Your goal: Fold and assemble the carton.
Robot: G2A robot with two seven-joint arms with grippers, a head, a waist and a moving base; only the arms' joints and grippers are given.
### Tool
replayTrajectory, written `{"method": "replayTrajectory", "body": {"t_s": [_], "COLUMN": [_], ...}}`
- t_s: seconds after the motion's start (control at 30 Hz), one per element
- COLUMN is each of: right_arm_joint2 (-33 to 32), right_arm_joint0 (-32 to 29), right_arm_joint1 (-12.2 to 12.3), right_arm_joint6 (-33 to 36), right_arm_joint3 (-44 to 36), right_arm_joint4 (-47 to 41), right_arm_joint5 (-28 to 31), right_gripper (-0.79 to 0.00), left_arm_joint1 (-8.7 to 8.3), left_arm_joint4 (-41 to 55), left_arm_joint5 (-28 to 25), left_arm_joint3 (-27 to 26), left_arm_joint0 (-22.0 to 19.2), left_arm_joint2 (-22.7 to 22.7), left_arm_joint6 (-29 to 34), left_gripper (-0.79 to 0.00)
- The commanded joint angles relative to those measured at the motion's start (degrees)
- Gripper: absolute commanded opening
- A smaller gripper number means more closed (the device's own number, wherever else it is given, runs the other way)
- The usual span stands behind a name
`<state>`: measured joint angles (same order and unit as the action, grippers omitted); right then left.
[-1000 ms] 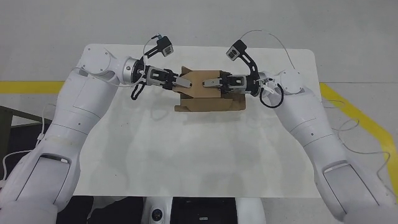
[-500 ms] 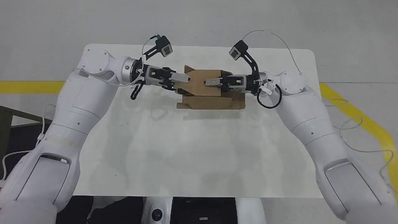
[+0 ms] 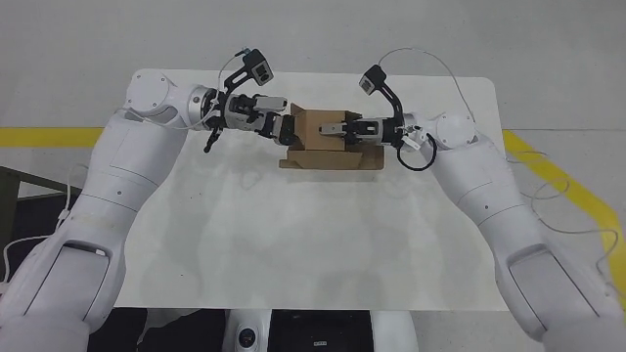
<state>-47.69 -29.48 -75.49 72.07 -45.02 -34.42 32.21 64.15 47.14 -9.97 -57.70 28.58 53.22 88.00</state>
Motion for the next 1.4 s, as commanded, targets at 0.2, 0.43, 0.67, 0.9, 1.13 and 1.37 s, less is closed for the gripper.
{"method": "replayTrajectory", "body": {"t_s": [0.2, 0.43, 0.67, 0.9, 1.13, 1.37], "right_arm_joint2": [1.58, 1.93, 2.08, 1.38, -0.13, -0.28], "right_arm_joint0": [0.09, 0.36, 0.37, 0.45, 0.09, -0.94], "right_arm_joint1": [-0.96, -1.24, -1.42, -1.25, -0.46, 0.21], "right_arm_joint6": [-0.67, -0.60, -0.46, -0.62, -0.66, 1.21], "right_arm_joint3": [0.34, 0.22, -0.13, 0.35, -0.06, -3.05], "right_arm_joint4": [-0.78, -1.02, -1.39, -1.80, -1.60, -0.97], "right_arm_joint5": [0.67, 0.60, 0.46, 0.62, 0.66, -1.21], "right_gripper": [-0.785, -0.785, -0.785, -0.785, -0.785, -0.785], "left_arm_joint1": [0.33, 0.58, 0.77, 0.66, 0.27, 0.17], "left_arm_joint4": [-1.10, -3.99, -6.13, -4.63, -4.85, -9.74], "left_arm_joint5": [-0.83, -3.47, -4.80, -4.06, -3.71, -6.26], "left_arm_joint3": [0.08, 0.22, -0.48, -0.81, 0.06, 1.41], "left_arm_joint0": [-0.64, -1.28, -0.95, -0.65, -0.23, -0.04], "left_arm_joint2": [-1.88, -2.36, -2.30, -0.48, 1.63, 1.76], "left_arm_joint6": [0.00, -0.06, -0.90, -1.26, -2.58, -5.70], "left_gripper": [0.000, 0.000, 0.000, 0.000, 0.000, 0.000]}}
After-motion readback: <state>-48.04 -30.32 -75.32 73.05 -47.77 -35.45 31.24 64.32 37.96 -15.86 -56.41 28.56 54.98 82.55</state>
